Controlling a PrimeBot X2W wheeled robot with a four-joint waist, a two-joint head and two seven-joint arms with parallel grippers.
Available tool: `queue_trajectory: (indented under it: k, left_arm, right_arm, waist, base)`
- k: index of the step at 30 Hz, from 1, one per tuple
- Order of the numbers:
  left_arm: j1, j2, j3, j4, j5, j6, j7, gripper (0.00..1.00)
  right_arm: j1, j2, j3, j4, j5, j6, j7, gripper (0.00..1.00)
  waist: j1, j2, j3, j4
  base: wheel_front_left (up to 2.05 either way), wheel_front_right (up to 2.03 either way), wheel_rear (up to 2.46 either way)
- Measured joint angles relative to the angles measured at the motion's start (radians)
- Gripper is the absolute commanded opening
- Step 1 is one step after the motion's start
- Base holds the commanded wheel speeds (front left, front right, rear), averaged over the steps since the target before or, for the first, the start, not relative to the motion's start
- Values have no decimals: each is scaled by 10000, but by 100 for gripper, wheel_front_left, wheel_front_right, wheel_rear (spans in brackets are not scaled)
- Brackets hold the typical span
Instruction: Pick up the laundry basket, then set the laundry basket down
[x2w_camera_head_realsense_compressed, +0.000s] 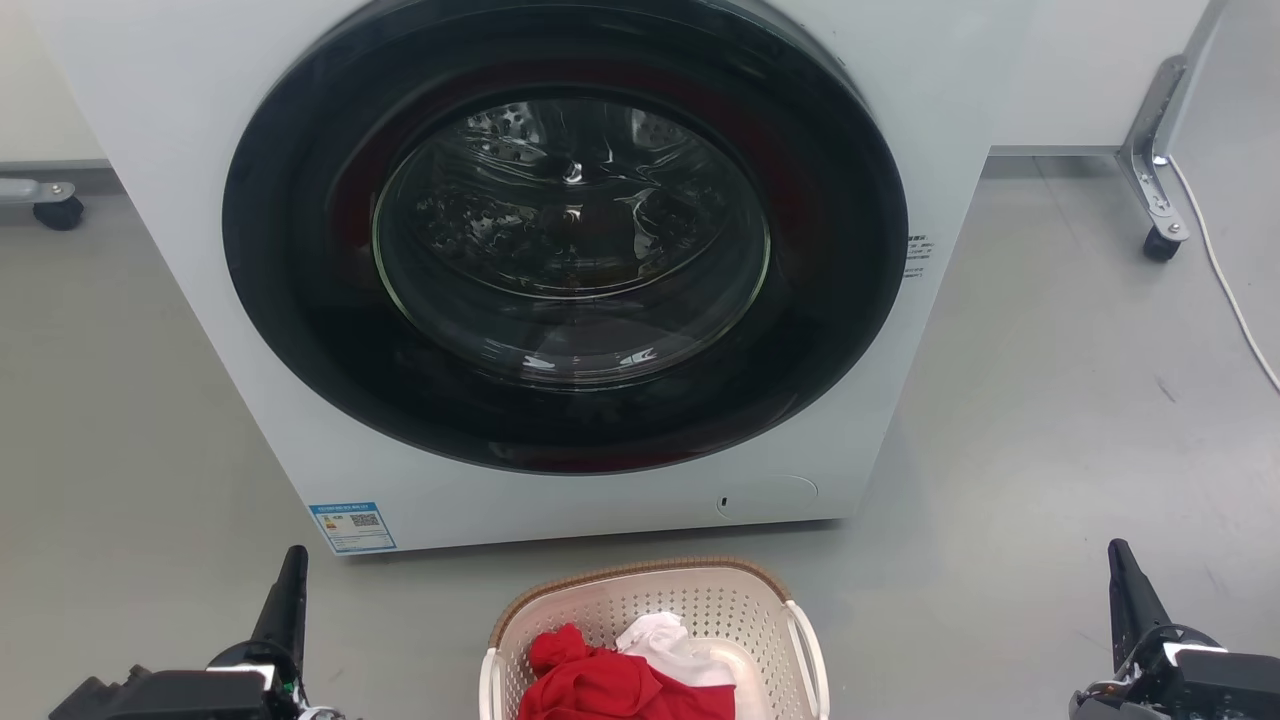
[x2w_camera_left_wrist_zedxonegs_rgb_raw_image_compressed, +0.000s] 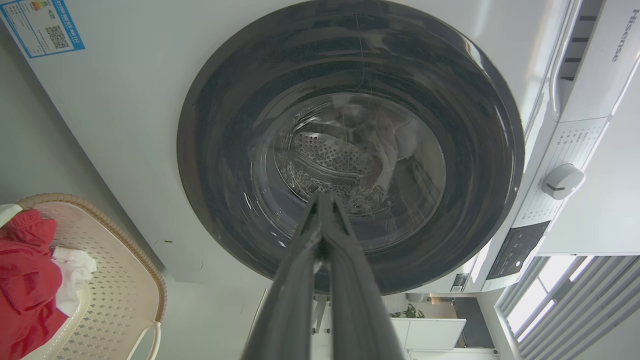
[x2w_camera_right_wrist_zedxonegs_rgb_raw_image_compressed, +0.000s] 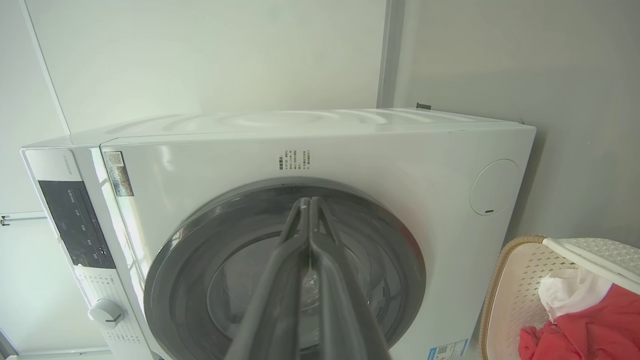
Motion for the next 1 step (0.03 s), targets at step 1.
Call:
queue_trajectory:
  k: [1]
  left_arm:
    - [0,0,0,0,0,0,0,0]
  right_arm:
    - [0,0,0,0,0,0,0,0]
  waist:
    - [0,0,0,0]
  base:
    - [0,0,0]
